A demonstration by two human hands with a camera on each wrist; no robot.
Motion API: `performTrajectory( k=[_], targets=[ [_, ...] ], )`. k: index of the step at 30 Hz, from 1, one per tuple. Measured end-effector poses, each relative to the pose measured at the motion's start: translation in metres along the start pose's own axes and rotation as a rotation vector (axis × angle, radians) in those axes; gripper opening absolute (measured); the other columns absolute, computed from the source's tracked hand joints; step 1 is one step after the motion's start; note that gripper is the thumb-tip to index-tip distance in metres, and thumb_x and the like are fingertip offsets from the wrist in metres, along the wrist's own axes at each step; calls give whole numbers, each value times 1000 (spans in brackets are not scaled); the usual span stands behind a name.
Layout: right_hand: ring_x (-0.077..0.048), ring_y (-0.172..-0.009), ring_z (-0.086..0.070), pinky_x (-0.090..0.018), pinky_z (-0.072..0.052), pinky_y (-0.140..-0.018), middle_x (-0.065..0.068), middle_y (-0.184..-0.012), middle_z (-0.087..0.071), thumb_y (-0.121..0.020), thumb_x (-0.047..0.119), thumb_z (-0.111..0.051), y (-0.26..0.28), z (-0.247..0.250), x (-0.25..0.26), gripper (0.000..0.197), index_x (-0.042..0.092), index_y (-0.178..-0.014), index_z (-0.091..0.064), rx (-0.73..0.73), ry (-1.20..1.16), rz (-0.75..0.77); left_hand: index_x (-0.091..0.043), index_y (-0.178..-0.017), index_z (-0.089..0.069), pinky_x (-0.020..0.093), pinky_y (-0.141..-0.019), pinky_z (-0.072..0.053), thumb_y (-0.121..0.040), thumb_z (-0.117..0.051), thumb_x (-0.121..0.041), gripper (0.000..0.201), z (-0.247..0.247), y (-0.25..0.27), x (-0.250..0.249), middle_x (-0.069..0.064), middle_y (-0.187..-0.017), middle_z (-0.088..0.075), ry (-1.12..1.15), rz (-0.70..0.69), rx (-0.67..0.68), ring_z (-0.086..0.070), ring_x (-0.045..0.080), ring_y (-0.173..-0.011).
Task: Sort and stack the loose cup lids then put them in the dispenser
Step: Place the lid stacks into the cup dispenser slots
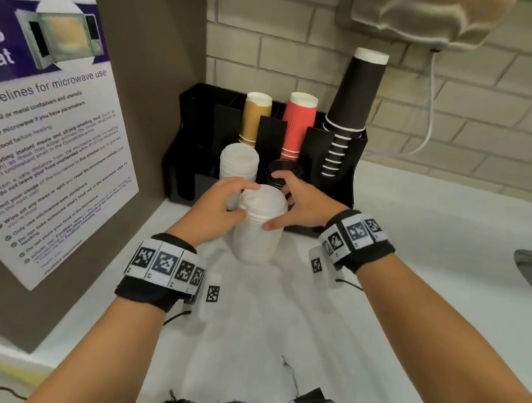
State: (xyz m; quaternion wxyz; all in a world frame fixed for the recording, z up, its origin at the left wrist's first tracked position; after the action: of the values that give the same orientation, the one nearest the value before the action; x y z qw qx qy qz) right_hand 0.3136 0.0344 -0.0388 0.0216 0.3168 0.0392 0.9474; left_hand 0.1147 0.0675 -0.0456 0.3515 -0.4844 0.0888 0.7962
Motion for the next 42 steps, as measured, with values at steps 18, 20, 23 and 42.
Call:
performTrajectory(
  k=[18,20,23,42],
  targets=[
    [-18,-107,-47,-28,-45,-81,-2,-131,-47,-65,43,-82,-32,6,55,84,32,-136,-38,245,487,33,-34,-127,-53,8,-70,-39,-93,-64,-17,40,15,20,29,-9,-133,-45,185,167,-118,-53,14,-120],
    [-20,-114,-47,-33,-48,-91,-1,-134,-46,-66,43,-81,-29,18,59,84,31,-137,-38,172,418,70,-36,-131,-46,10,-76,-42,-87,-71,-19,54,13,18,28,-13,-131,-46,218,139,-151,-51,15,-123],
    [-18,-120,-47,-39,-46,-100,2,-134,-46,-70,39,-80,-19,32,68,77,32,-135,-40,103,134,131,-39,-145,-31,22,-97,-44,-72,-80,-34,88,5,13,19,-11,-143,-42,345,70,-153,-46,16,-130],
    [-29,-112,-62,-51,-55,-86,-14,-131,-53,-73,11,-78,27,29,66,76,28,-139,-42,116,-608,223,-28,-144,-37,50,-92,-55,-57,-85,-28,100,-9,7,-33,3,-142,-41,487,-143,-300,-50,36,-125]
  ],
)
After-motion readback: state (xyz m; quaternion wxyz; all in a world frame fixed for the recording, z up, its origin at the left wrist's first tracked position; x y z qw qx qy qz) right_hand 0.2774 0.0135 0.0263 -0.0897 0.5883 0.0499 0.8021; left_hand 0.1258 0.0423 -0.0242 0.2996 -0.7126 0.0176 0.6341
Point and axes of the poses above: each hand's wrist, its own y-axis away from the middle knuckle, its own z-axis out of the back of the hand, x = y × z, the point moved 2 cm from there along -y, towards the middle knuckle
